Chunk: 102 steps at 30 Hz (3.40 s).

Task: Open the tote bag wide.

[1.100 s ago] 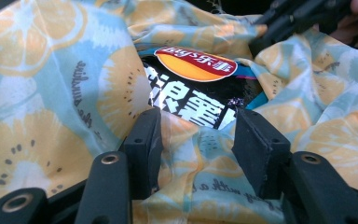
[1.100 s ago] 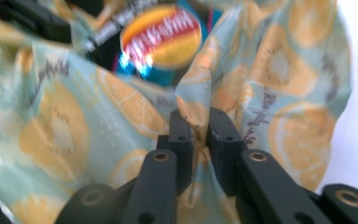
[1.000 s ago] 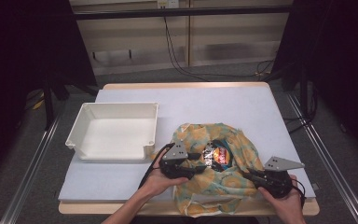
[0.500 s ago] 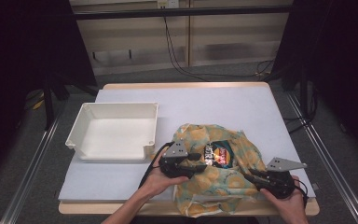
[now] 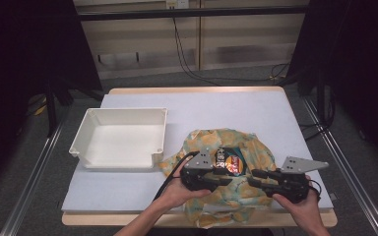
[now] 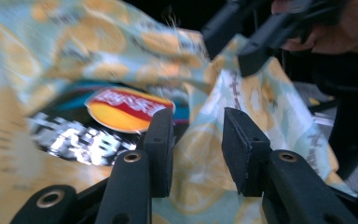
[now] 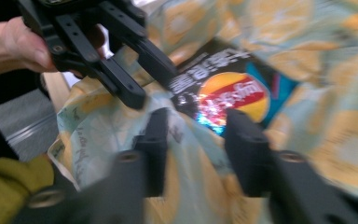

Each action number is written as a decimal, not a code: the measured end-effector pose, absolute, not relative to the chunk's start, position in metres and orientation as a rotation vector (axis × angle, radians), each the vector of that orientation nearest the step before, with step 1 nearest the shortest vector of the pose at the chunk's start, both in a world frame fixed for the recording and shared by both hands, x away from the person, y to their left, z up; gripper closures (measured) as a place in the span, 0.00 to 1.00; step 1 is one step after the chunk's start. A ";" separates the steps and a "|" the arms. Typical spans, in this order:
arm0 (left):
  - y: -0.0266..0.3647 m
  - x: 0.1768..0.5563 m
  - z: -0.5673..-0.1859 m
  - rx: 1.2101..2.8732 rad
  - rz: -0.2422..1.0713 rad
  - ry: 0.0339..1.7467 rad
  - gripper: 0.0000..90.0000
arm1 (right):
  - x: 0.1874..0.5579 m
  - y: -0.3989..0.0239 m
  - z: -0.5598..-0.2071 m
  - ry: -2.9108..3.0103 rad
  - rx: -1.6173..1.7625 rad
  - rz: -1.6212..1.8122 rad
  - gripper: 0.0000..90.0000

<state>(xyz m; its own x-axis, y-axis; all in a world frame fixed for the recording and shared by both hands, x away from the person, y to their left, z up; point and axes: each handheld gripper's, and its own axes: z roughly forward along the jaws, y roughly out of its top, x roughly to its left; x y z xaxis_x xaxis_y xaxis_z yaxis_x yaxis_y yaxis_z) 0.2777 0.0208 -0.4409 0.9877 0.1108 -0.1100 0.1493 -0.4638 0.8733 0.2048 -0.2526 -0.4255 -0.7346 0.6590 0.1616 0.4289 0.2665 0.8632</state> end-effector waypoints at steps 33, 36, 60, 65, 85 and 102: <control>0.013 0.299 -0.443 2.093 0.018 0.328 0.57 | 0.191 -0.245 -0.463 2.562 0.894 1.382 0.64; 0.011 0.289 -0.440 2.108 0.016 0.271 0.62 | 0.193 -0.248 -0.450 2.515 0.896 1.424 0.54; 0.018 0.307 -0.438 2.049 -0.004 0.384 0.74 | 0.228 -0.234 -0.439 2.536 0.778 1.383 0.98; 0.011 0.305 -0.445 2.080 0.044 0.376 0.68 | 0.214 -0.238 -0.443 2.559 0.770 1.372 1.00; 0.011 0.301 -0.446 2.100 0.117 0.378 0.56 | 0.182 -0.252 -0.481 2.616 0.872 1.190 1.00; -0.024 0.280 -0.411 2.139 -0.021 0.150 0.73 | 0.185 -0.247 -0.475 2.538 0.894 1.263 0.90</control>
